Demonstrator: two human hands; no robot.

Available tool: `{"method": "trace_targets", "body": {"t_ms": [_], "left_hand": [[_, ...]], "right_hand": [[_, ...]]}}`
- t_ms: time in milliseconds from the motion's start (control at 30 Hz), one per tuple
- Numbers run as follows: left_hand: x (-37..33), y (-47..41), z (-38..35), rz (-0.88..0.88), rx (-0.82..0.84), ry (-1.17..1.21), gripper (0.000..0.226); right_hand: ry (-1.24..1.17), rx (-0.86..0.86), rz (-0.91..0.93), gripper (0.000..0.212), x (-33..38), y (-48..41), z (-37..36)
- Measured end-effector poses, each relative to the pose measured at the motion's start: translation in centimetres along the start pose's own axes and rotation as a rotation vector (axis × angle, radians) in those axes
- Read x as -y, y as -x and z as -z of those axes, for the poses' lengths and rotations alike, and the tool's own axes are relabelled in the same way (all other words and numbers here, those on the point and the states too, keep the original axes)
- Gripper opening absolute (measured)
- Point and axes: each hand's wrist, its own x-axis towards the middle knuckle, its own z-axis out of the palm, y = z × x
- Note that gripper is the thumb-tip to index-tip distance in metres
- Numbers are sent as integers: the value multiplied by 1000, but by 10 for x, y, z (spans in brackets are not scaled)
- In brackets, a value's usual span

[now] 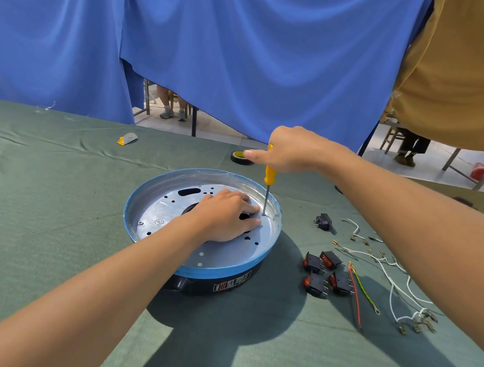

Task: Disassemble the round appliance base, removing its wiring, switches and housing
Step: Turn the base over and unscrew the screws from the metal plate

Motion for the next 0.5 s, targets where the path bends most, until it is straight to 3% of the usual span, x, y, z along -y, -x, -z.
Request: {"method": "trace_targets", "body": {"t_ms": [133, 300, 400, 500], "left_hand": [[-1, 0, 1, 4, 5, -5, 46], [-1, 0, 1, -2, 5, -9, 47], [0, 0, 0, -5, 1, -4, 46], [0, -1, 0, -1, 10, -9, 47]], "right_hand": [[-48, 19, 11, 27, 1, 1, -1], [8, 146, 20, 34, 2, -2, 6], [62, 41, -4, 53, 1, 0, 3], [-4, 1, 1, 32, 1, 3, -1]]}}
